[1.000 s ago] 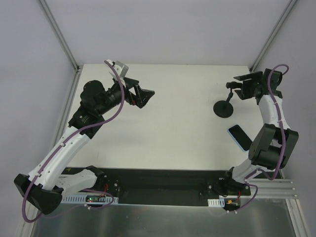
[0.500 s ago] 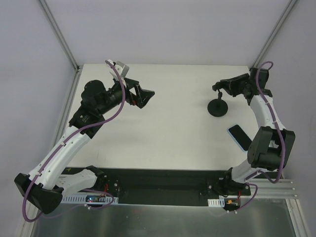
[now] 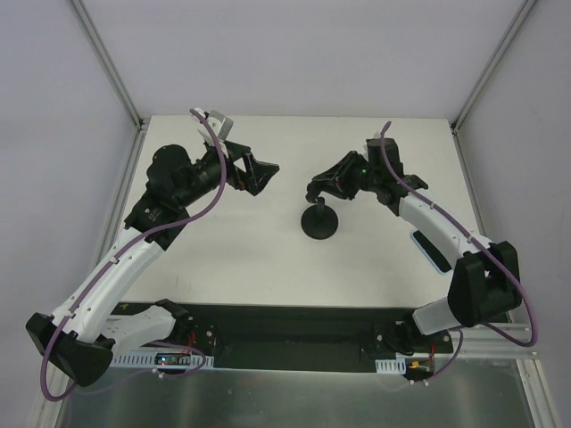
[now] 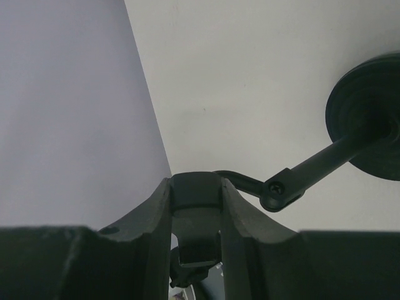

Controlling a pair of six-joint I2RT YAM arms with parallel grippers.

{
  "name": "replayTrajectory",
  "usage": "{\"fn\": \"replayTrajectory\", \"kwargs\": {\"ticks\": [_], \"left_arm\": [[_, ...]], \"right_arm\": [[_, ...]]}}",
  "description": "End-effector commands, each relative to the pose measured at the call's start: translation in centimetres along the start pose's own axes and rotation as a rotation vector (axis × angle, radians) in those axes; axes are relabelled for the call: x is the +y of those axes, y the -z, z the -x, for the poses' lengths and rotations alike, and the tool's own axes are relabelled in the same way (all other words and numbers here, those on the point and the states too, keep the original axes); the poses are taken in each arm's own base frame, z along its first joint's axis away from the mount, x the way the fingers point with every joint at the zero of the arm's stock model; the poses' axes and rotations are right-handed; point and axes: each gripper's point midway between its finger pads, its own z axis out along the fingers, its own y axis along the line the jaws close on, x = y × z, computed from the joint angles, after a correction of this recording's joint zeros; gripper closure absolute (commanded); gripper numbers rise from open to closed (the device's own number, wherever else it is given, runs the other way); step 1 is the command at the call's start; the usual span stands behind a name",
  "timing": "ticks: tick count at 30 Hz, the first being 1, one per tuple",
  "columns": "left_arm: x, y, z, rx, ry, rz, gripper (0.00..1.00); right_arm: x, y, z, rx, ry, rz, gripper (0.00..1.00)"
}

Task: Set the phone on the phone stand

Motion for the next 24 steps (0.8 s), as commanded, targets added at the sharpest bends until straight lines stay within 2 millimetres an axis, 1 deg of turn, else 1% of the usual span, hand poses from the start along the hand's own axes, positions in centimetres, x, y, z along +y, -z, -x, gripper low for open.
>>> {"fn": "replayTrajectory", "kwargs": {"ticks": [1, 3, 4, 5, 6, 7, 8, 9, 10, 11, 13, 14, 16, 18, 19, 20, 21, 22, 23, 24], "left_arm": [[-0.7, 0.6, 1.5, -0.047, -0.001, -0.005, 0.01], [-0.8, 0.7, 1.5, -0.047, 0.008, -0.012, 0.01], [-1.0, 0.7, 1.6, -0.049, 0.008, -0.019, 0.02], [-1.0, 0.7, 1.6, -0.048, 0.01, -0.017, 0.02], [-0.9, 0.6, 1.4, -0.043, 0.01, -0.014, 0.02], [-0.8, 0.5, 1.3, -0.041, 0.014, -0.01, 0.02], [-0.9, 0.4, 1.2, -0.039, 0.018, -0.013, 0.02], [-1.0, 0.4, 1.2, -0.039, 0.019, -0.016, 0.02], [-1.0, 0.4, 1.1, -0.036, 0.022, -0.019, 0.02], [-1.1, 0.4, 1.1, -0.035, 0.022, -0.02, 0.02], [-1.2, 0.2, 0.9, -0.029, 0.027, -0.025, 0.02], [-1.3, 0.1, 0.8, -0.026, 0.026, -0.027, 0.02], [-1.3, 0.1, 0.7, -0.025, 0.018, -0.024, 0.02], [-1.0, 0.0, 0.4, -0.022, 0.006, -0.009, 0.02], [-0.7, 0.0, 0.5, -0.024, 0.003, 0.005, 0.02], [-0.7, 0.0, 0.4, -0.015, 0.004, 0.006, 0.02], [-0.9, 0.0, 0.6, -0.017, 0.003, -0.004, 0.02], [-1.1, 0.0, 0.5, -0.016, -0.003, -0.008, 0.02], [-1.2, 0.2, 0.6, -0.021, -0.015, -0.003, 0.02], [-1.0, 0.1, 0.3, -0.015, -0.029, 0.008, 0.02]], "right_arm": [[3.4, 0.4, -1.2, -0.058, 0.02, 0.101, 0.99], [3.1, 0.4, -1.8, -0.104, -0.029, 0.09, 0.99], [2.4, 0.3, -1.0, -0.178, -0.06, 0.069, 0.99], [2.2, 0.6, -1.1, -0.204, -0.128, 0.072, 0.99], [2.8, 0.6, -1.2, -0.227, -0.142, 0.101, 0.99], [2.7, 0.7, -0.4, -0.288, -0.164, 0.094, 0.99], [2.9, 0.9, -0.1, -0.325, -0.196, 0.093, 0.98], [2.8, 0.7, -0.6, -0.337, -0.241, 0.085, 0.98], [2.7, 0.9, 0.1, -0.399, -0.27, 0.081, 0.99], [2.8, 0.8, -0.5, -0.412, -0.285, 0.076, 0.98], [2.6, 0.8, 0.0, -0.473, -0.334, 0.071, 0.95], [2.6, 0.6, -0.4, -0.477, -0.342, 0.067, 0.94], [2.9, 0.3, -0.2, -0.496, -0.372, 0.069, 0.92], [3.4, 0.0, -0.3, -0.488, -0.36, 0.073, 0.8], [4.0, 0.0, -0.3, -0.488, -0.311, 0.074, 0.7], [4.2, 0.1, -0.2, -0.488, -0.281, 0.075, 0.46], [4.3, 0.1, -0.3, -0.486, -0.253, 0.071, 0.31], [4.3, 0.2, -0.6, -0.472, -0.173, 0.065, 0.18], [4.4, 0.3, -0.8, -0.462, -0.133, 0.066, 0.03], [4.2, 0.5, -1.1, -0.454, -0.082, 0.053, 0.04]]}}
